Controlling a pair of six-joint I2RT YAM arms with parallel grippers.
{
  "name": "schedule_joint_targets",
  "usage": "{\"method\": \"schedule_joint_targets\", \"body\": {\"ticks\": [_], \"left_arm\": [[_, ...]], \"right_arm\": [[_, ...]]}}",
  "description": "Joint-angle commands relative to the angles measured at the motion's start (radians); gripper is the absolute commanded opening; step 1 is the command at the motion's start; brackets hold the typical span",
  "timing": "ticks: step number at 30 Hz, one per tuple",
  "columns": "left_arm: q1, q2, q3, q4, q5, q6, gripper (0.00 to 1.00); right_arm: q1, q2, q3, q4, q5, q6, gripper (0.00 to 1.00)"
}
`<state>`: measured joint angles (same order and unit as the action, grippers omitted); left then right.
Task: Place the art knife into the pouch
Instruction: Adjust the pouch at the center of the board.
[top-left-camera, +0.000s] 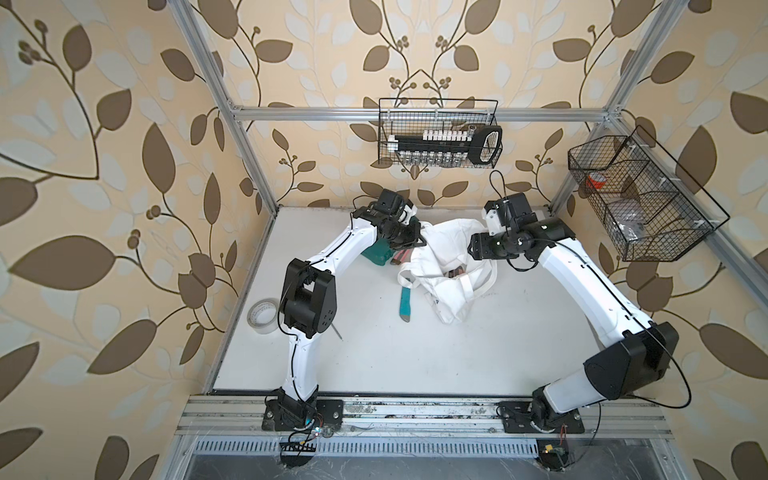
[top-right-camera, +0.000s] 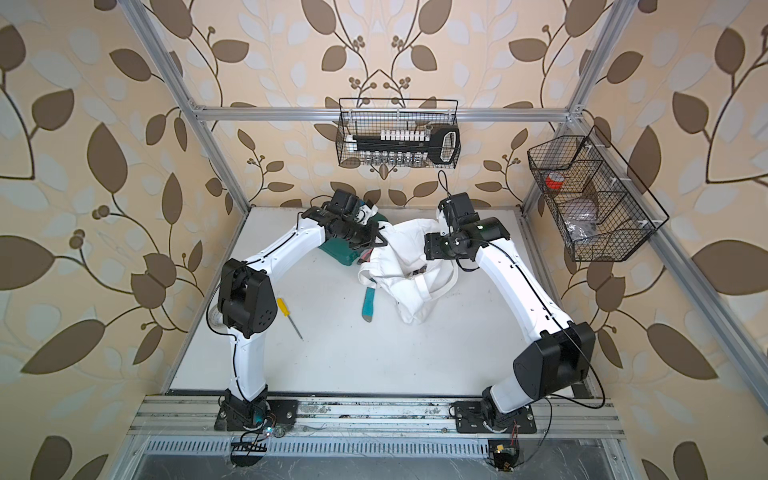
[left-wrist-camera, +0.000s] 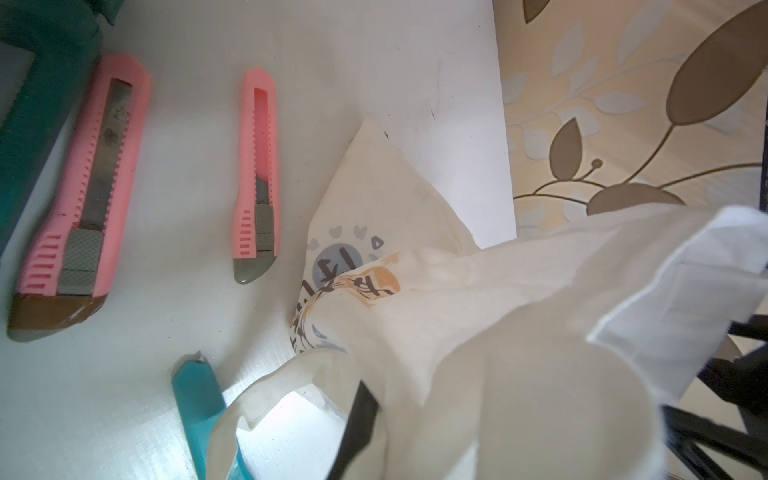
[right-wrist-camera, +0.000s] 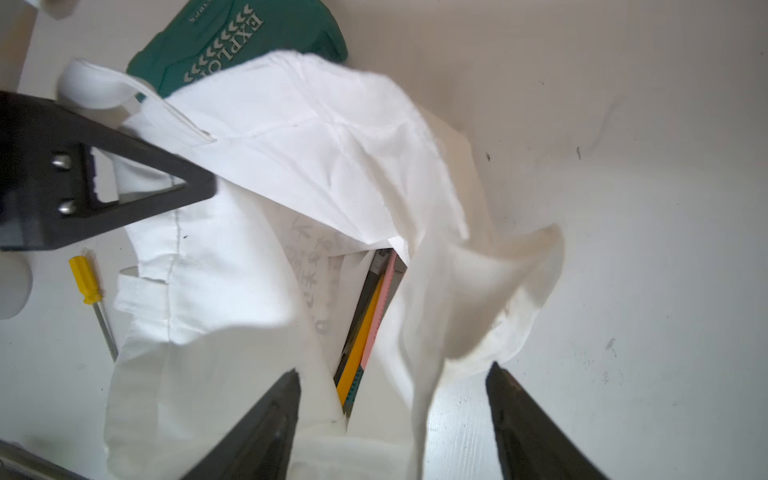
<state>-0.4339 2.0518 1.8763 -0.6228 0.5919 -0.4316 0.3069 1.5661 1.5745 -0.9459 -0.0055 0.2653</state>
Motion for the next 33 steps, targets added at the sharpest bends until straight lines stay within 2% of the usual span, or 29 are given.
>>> {"method": "schedule_joint_targets", "body": {"ticks": [1,2,6,8,10,11,13,21,27,33], "left_arm": [[-0.009,-0.058,0.002,0.018,-0.018,0.0,0.0],[-0.008,-0.065,0.003,0.016,-0.021,0.002,0.0],[0.003,-0.071,0.043,-0.051,-0.05,0.039,0.0],[0.034,-0.075,0.066,-0.081,-0.039,0.044,0.17],[0.075,-0.092,0.067,-0.086,-0.02,0.041,0.46],[0.093,-0.106,0.067,-0.096,-0.022,0.044,0.57],[0.121,-0.136,0.059,-0.124,-0.069,0.063,0.64],[0.15,-0.225,-0.124,-0.19,-0.249,0.093,0.67],[0.16,-0.276,-0.263,-0.131,-0.203,0.083,0.68],[0.115,-0.332,-0.407,-0.127,-0.242,0.058,0.67]], "right_arm": [[0.003,0.052,0.033,0.025,0.029,0.002,0.36],[0.003,0.06,0.037,0.021,0.039,0.0,0.0],[-0.02,-0.002,-0.001,0.033,0.075,0.001,0.0],[-0.058,-0.045,-0.031,0.045,0.054,0.003,0.0],[-0.092,-0.069,-0.054,0.047,0.038,0.002,0.0],[-0.107,-0.074,-0.063,0.048,0.033,0.003,0.0],[-0.13,-0.075,-0.079,0.052,0.021,0.006,0.0],[-0.185,-0.073,-0.134,0.093,-0.001,0.019,0.0],[-0.187,-0.057,-0.123,0.095,-0.027,0.016,0.0],[-0.196,-0.044,-0.12,0.096,-0.032,0.021,0.0]]}}
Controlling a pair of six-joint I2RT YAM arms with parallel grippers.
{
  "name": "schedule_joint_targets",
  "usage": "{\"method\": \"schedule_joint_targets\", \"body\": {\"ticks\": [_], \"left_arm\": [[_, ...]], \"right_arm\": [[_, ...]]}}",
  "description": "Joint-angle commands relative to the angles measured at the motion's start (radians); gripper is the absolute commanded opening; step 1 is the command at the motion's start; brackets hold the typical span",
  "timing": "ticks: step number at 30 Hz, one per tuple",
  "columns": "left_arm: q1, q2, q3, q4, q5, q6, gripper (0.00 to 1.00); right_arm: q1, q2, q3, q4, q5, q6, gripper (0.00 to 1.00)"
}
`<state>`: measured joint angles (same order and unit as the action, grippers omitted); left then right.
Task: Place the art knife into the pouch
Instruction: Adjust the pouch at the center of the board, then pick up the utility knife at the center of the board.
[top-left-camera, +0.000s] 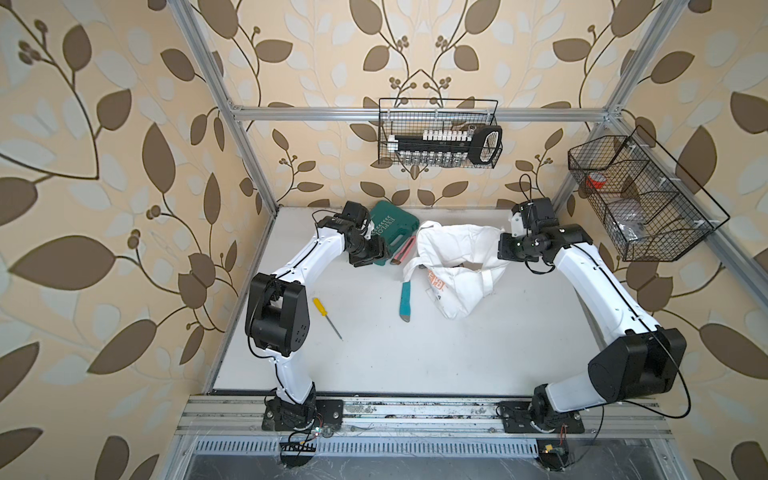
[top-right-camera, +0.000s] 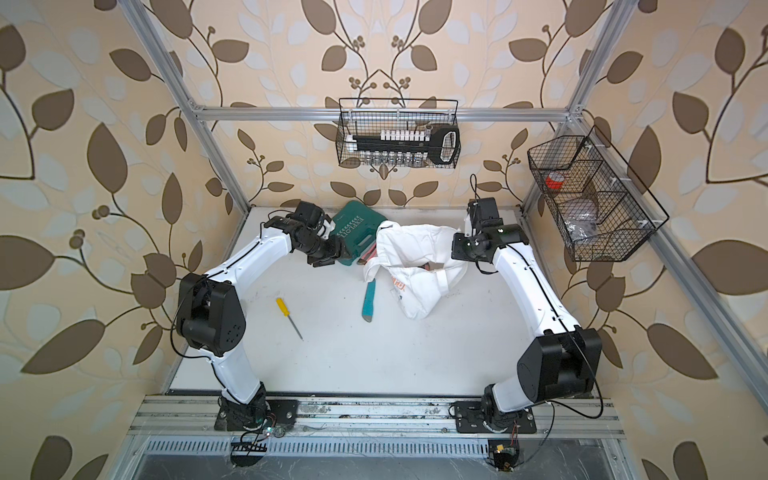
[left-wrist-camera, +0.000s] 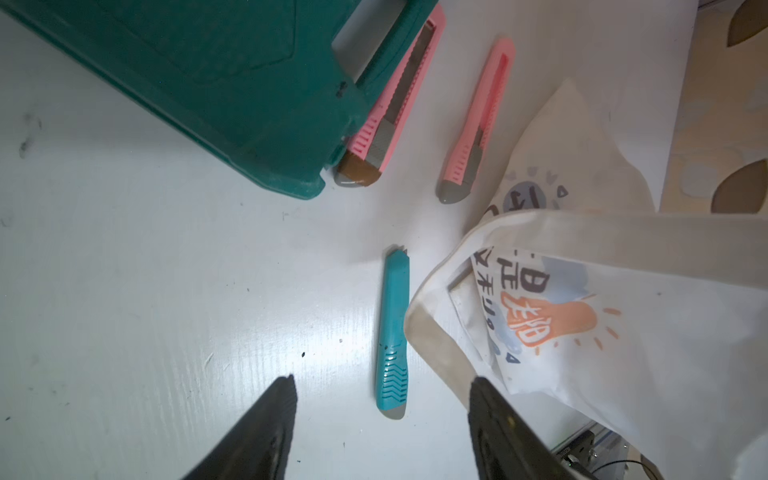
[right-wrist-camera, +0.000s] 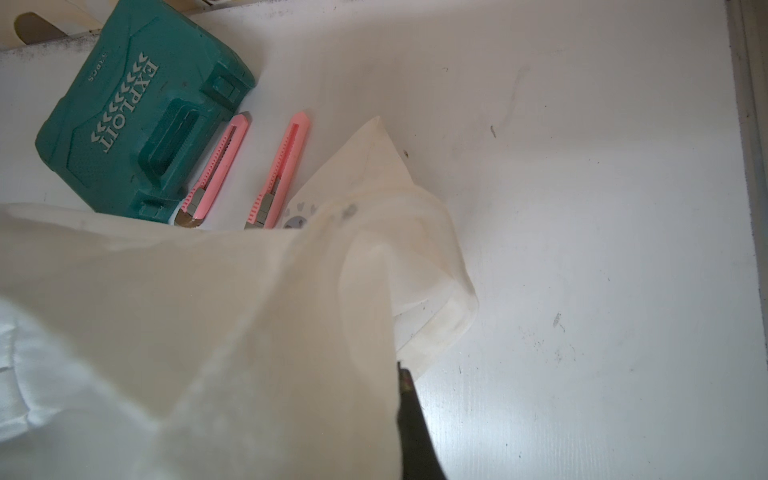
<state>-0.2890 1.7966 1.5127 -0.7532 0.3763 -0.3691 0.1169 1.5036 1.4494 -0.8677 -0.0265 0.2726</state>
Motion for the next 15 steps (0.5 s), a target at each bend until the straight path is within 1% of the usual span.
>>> {"method": "schedule_joint_targets", "body": {"ticks": [1,3,7,11,15], "left_arm": [[-0.042,-0.085,-0.072,0.01,-0.036,-0.014,0.67],[-0.076,-0.088,-0.125,0.021,-0.058,-0.027,0.66],[-0.151,-0.05,-0.178,0.049,-0.083,-0.054,0.65],[-0.204,0.009,-0.169,0.064,-0.104,-0.074,0.64],[-0.226,0.077,-0.126,0.055,-0.132,-0.07,0.63]], "right_arm": [[-0.007,0.021,0.004,0.02,-0.012,0.014,0.0],[-0.011,0.023,0.002,0.022,-0.014,0.015,0.0],[-0.015,0.016,-0.004,0.027,-0.028,0.015,0.0],[-0.015,0.011,-0.007,0.029,-0.037,0.013,0.0],[-0.016,-0.001,-0.016,0.032,-0.046,0.01,0.0]]}}
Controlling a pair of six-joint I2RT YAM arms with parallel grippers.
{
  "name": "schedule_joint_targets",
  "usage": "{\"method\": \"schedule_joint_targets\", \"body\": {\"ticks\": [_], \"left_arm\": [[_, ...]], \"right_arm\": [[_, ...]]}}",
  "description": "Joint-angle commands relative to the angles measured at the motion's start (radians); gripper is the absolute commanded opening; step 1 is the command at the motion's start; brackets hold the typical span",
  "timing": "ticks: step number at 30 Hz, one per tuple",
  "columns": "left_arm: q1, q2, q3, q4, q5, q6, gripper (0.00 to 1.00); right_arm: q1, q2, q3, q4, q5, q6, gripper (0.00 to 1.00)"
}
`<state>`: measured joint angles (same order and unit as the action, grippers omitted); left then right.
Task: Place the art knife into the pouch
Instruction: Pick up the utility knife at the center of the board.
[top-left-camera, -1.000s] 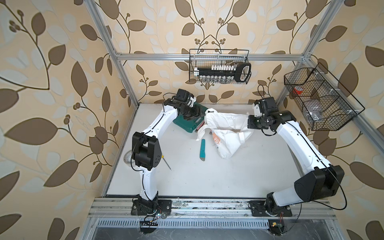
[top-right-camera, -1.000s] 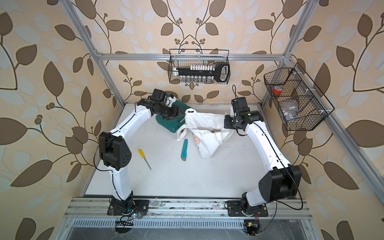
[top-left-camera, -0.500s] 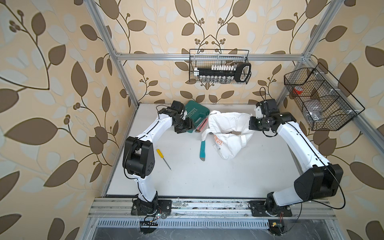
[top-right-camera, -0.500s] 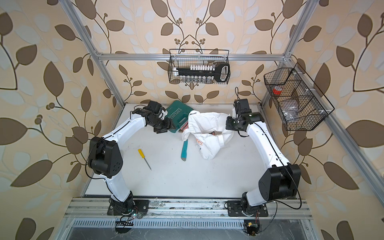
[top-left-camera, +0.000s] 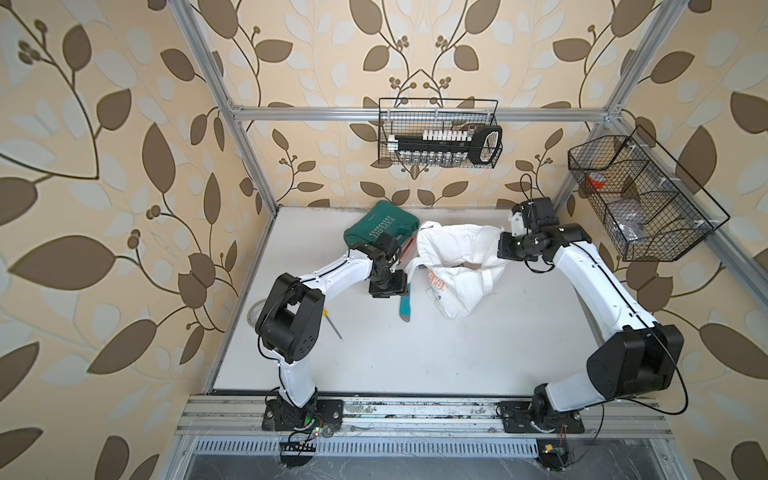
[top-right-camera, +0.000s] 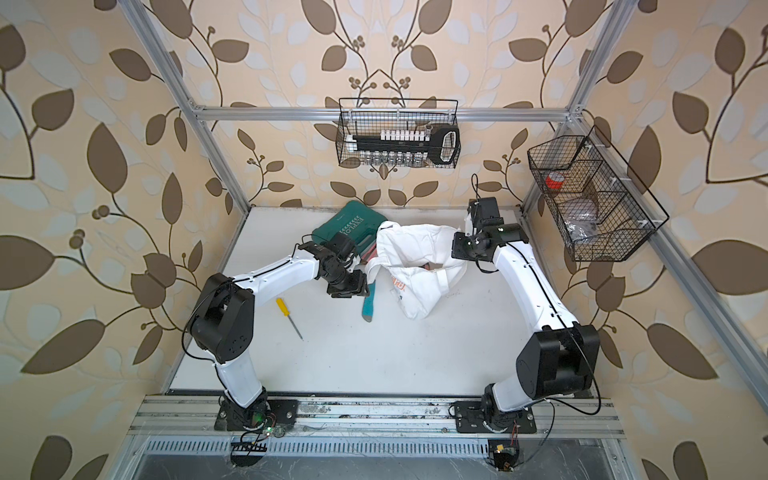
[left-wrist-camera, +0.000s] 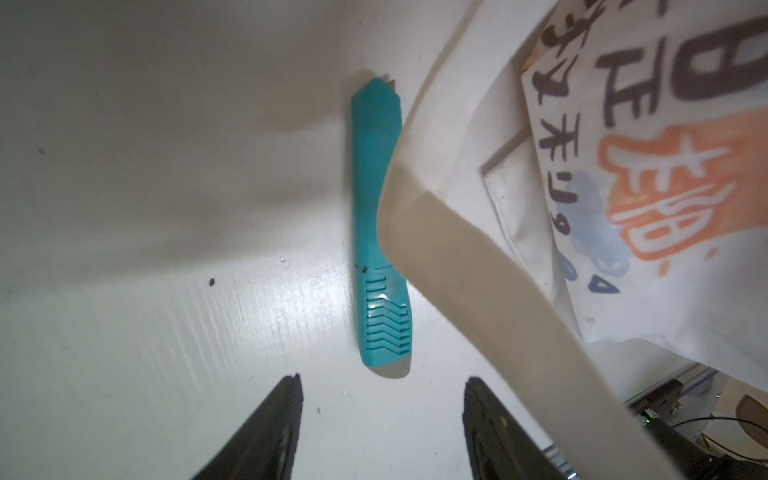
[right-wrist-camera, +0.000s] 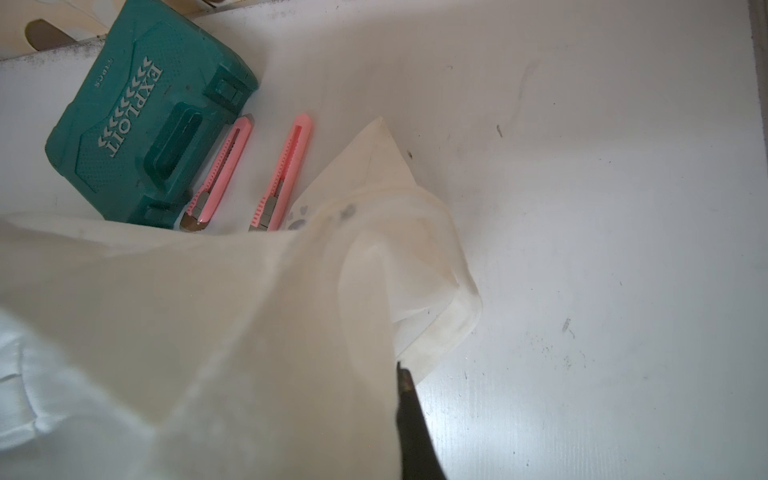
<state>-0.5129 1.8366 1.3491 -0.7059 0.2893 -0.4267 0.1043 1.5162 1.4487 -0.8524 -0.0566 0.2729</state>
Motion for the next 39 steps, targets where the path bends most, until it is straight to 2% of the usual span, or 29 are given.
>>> {"method": "schedule_joint_targets", "body": {"ticks": [1,15,20,29,39], "left_arm": [[-0.003,0.052,0.044,0.008,-0.051,-0.012,0.63],[-0.042,0.124,0.04,0.142,-0.058,-0.061,0.63],[-0.067,0.186,0.118,0.085,-0.107,-0.054,0.64],[-0.096,0.292,0.256,-0.091,-0.3,-0.008,0.61],[-0.121,0.338,0.284,-0.16,-0.406,0.017,0.56]], "right_arm": [[-0.003,-0.015,-0.015,0.017,-0.016,0.009,0.0],[-0.003,-0.031,-0.028,0.022,-0.044,0.001,0.0],[-0.003,-0.029,-0.027,0.021,-0.056,-0.002,0.0],[-0.003,-0.039,-0.033,0.024,-0.075,-0.002,0.0],[-0.002,-0.048,-0.037,0.029,-0.09,-0.003,0.0]]}}
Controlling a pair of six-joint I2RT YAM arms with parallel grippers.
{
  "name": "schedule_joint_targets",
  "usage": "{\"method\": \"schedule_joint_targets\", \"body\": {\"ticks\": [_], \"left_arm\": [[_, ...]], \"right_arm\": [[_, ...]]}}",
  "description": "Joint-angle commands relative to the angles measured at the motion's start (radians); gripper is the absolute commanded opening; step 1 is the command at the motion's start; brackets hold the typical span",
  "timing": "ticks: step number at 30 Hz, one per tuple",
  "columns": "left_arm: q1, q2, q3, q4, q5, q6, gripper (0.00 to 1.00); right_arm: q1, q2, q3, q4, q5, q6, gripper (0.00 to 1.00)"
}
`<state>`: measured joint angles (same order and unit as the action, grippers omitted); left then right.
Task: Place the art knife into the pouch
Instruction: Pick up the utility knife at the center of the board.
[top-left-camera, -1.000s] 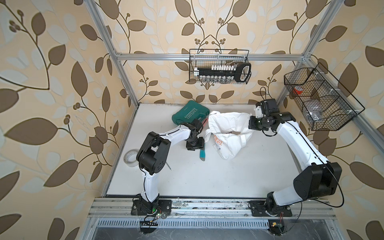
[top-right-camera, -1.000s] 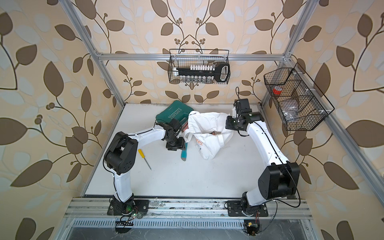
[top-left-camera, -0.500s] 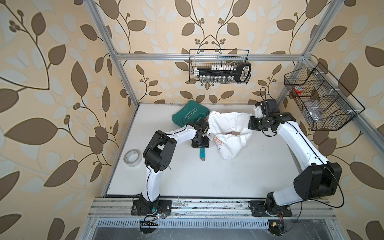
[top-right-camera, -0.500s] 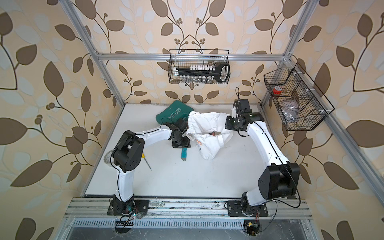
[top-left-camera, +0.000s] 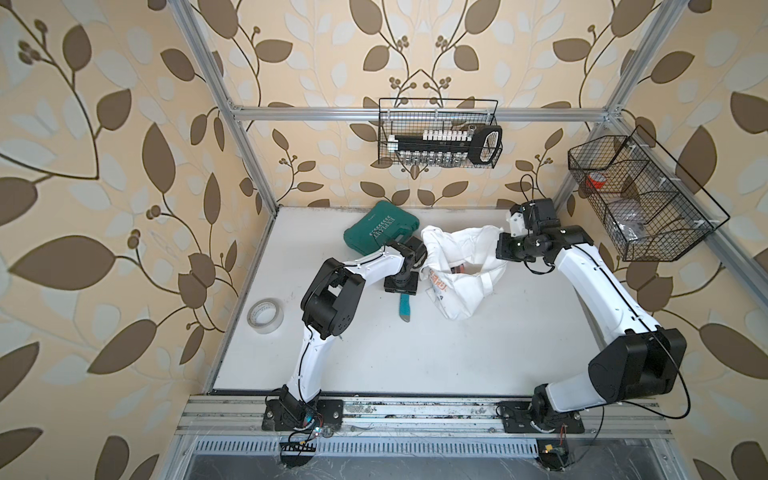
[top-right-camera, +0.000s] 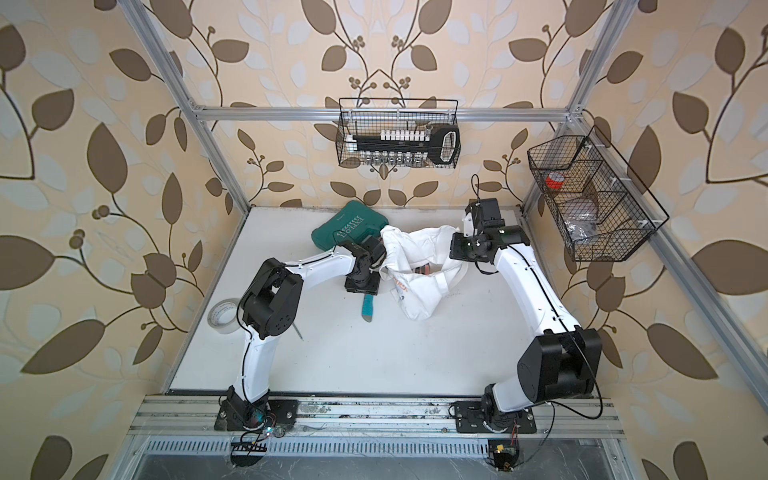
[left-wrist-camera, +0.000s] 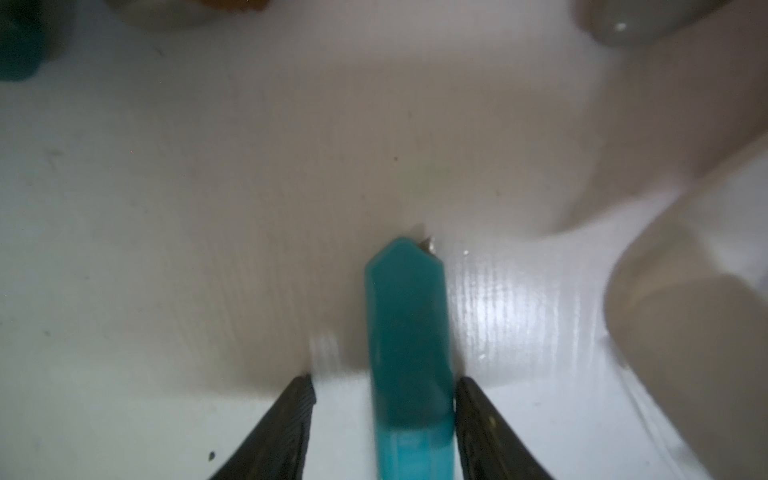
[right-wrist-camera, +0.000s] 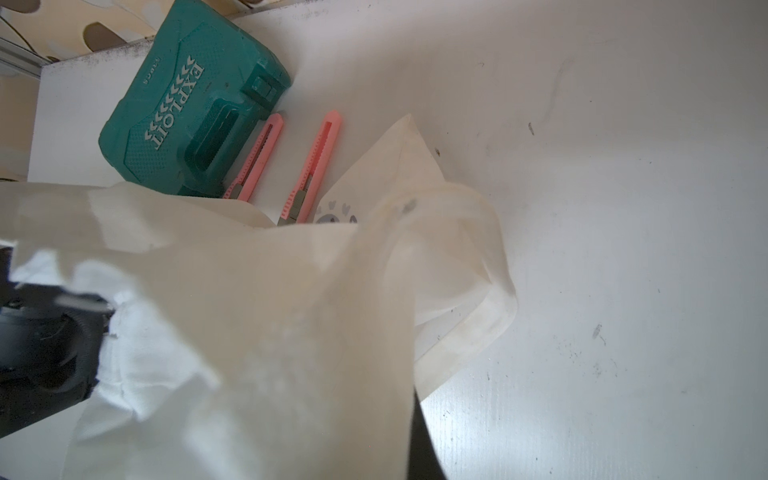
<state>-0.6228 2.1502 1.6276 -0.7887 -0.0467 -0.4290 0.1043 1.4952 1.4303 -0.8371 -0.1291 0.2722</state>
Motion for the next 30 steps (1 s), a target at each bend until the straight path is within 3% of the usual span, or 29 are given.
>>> {"method": "schedule_joint_targets", "body": {"ticks": [1,6,18,25,30], "left_arm": [[-0.012,0.025,0.002,-0.079,-0.077,0.02,0.56],[-0.011,0.008,-0.026,-0.077,-0.088,0.012,0.53],[-0.02,0.032,-0.022,-0.027,0.045,-0.043,0.4],[-0.031,0.035,-0.006,-0.047,0.03,-0.045,0.28],[-0.032,-0.019,-0.032,-0.045,0.016,-0.045,0.27]], "right_arm": [[-0.003,-0.027,-0.019,0.012,-0.02,-0.001,0.0],[-0.002,-0.025,-0.019,0.014,-0.027,0.001,0.0],[0.009,-0.01,-0.009,-0.007,-0.022,-0.005,0.0],[0.016,-0.01,-0.003,-0.019,-0.013,-0.006,0.0],[0.02,-0.01,-0.001,-0.022,-0.004,-0.008,0.0]]}}
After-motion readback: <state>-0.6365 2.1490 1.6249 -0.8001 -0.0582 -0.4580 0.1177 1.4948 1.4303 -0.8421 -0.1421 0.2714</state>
